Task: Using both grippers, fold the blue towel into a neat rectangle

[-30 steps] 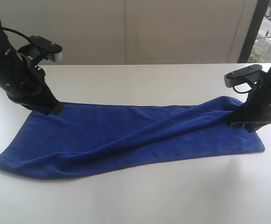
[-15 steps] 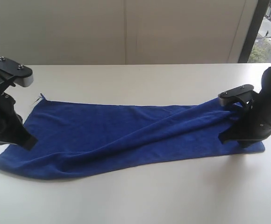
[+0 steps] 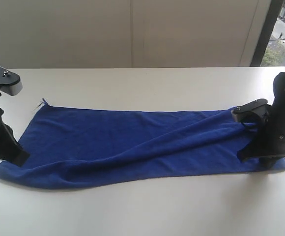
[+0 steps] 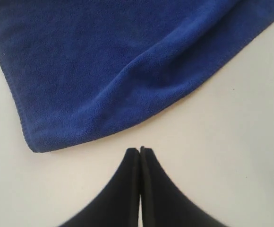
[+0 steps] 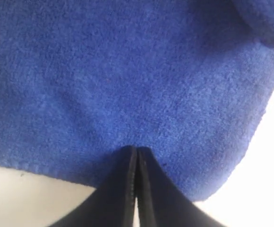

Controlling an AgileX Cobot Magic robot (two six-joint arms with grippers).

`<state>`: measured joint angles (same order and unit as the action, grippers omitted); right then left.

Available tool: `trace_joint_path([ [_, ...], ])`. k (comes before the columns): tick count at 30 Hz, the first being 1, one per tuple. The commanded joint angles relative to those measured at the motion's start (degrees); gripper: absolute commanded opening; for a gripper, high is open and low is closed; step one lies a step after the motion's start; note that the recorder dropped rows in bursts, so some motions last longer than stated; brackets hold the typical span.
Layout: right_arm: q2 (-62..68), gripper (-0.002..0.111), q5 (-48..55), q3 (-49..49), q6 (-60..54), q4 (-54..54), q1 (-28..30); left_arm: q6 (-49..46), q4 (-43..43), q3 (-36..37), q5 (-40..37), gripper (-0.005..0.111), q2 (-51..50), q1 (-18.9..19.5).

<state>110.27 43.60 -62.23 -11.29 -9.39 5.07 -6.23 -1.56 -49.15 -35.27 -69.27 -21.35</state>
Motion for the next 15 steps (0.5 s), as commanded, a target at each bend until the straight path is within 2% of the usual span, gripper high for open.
trace_joint_path([
  [1,0.52,0.0,9.22,4.33,4.83,-6.79,0.02,0.47,-1.46,0.46,-0.47,0.0,0.59,0.05],
  [10,-4.89,0.0,15.75,8.66,6.82,-7.8,0.02,-0.16,-3.59,0.46,-0.11,0.0,0.59,0.05],
  [15,-9.18,0.0,16.11,8.84,12.8,-14.79,0.02,-0.16,-3.92,0.46,-0.01,0.0,0.59,0.05],
])
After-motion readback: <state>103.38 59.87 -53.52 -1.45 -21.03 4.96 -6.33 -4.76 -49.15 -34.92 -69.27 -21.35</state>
